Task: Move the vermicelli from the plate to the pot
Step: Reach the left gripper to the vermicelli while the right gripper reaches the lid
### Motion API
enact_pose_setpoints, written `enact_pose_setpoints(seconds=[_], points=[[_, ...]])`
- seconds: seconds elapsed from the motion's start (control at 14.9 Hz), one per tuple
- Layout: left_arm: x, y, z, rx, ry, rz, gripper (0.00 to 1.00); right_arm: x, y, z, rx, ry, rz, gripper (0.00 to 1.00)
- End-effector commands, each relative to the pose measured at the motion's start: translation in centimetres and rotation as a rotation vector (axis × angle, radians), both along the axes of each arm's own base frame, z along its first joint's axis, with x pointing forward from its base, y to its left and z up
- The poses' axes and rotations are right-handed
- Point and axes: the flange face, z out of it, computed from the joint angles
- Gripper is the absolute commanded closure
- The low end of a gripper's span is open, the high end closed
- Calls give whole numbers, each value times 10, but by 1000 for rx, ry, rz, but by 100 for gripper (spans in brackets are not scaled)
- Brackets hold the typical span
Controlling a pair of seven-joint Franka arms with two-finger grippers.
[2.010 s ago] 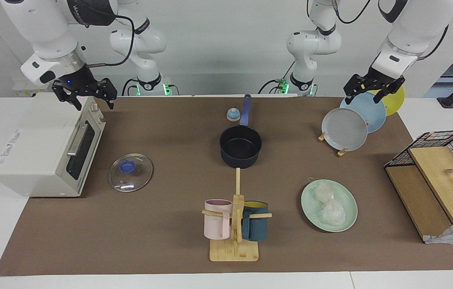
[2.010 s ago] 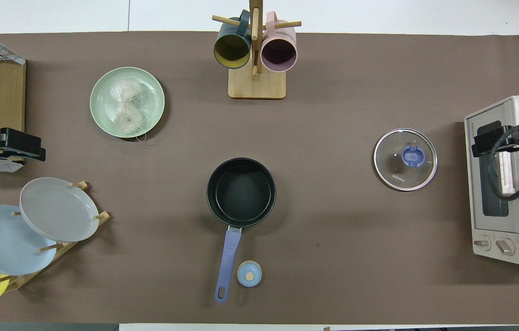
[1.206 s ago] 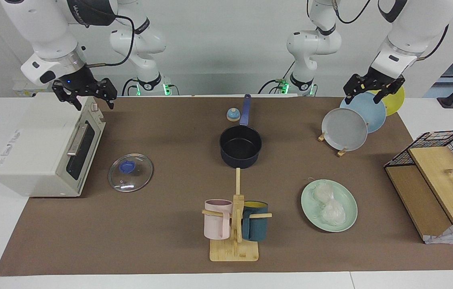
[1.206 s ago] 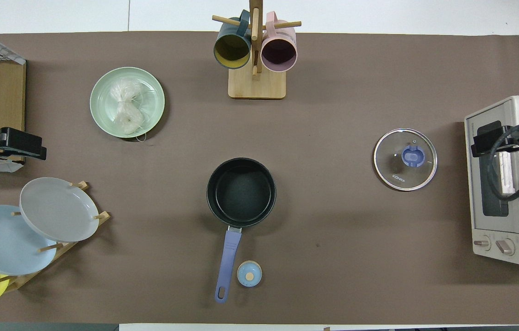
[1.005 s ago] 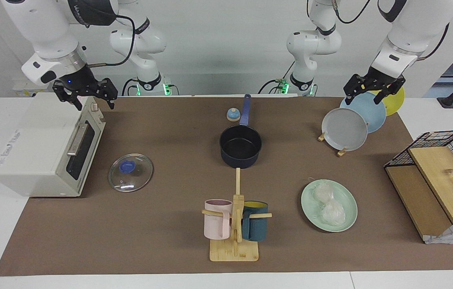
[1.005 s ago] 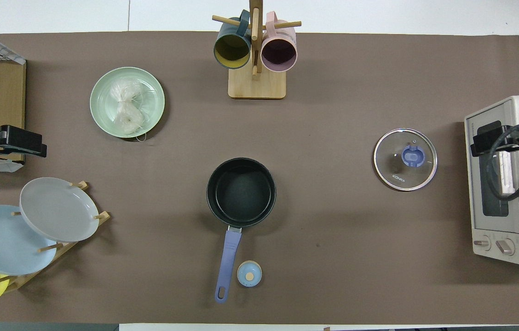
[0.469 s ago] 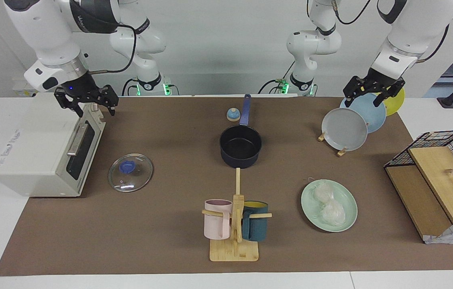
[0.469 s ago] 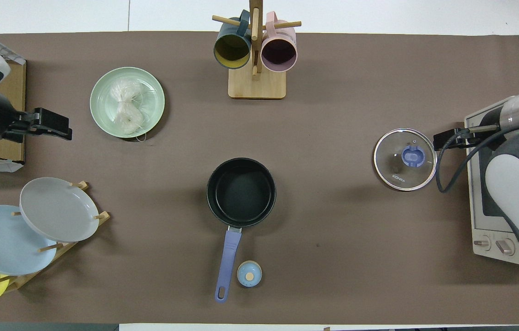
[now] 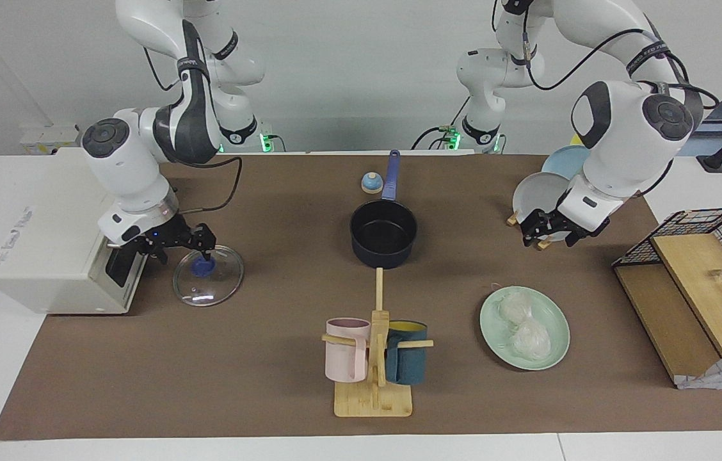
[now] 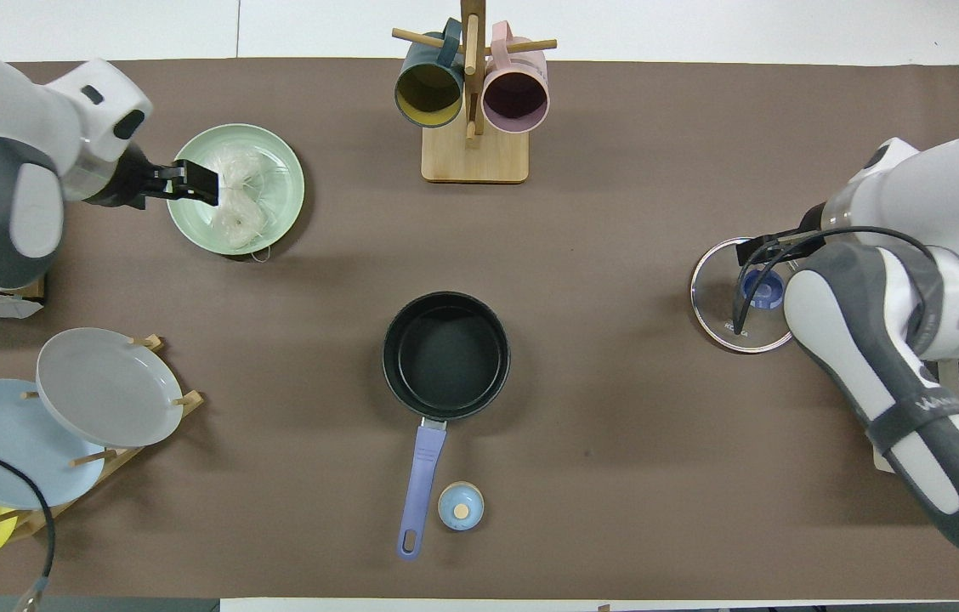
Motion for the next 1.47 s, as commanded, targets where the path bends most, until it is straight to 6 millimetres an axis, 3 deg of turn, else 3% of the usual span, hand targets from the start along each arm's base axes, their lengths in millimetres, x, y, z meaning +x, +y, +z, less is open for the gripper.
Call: enact_pose_setpoints(seconds=[0.0, 0.67, 0.8, 1.14, 1.41], points=[[13, -4, -17, -6, 0, 3, 0, 2, 0, -14, 18, -10, 20, 0], [15, -3, -16, -13, -16, 8, 0, -3, 14, -16, 22, 34, 8, 0], [14, -5, -24, -11, -18, 6, 0, -4, 12, -16, 21, 44, 8, 0], [3, -2, -70, -9, -62, 16, 0, -11, 7, -19, 19, 93, 16, 0], [3, -6, -74, -9, -58, 11, 0, -22, 4, -29, 14, 100, 90, 0]])
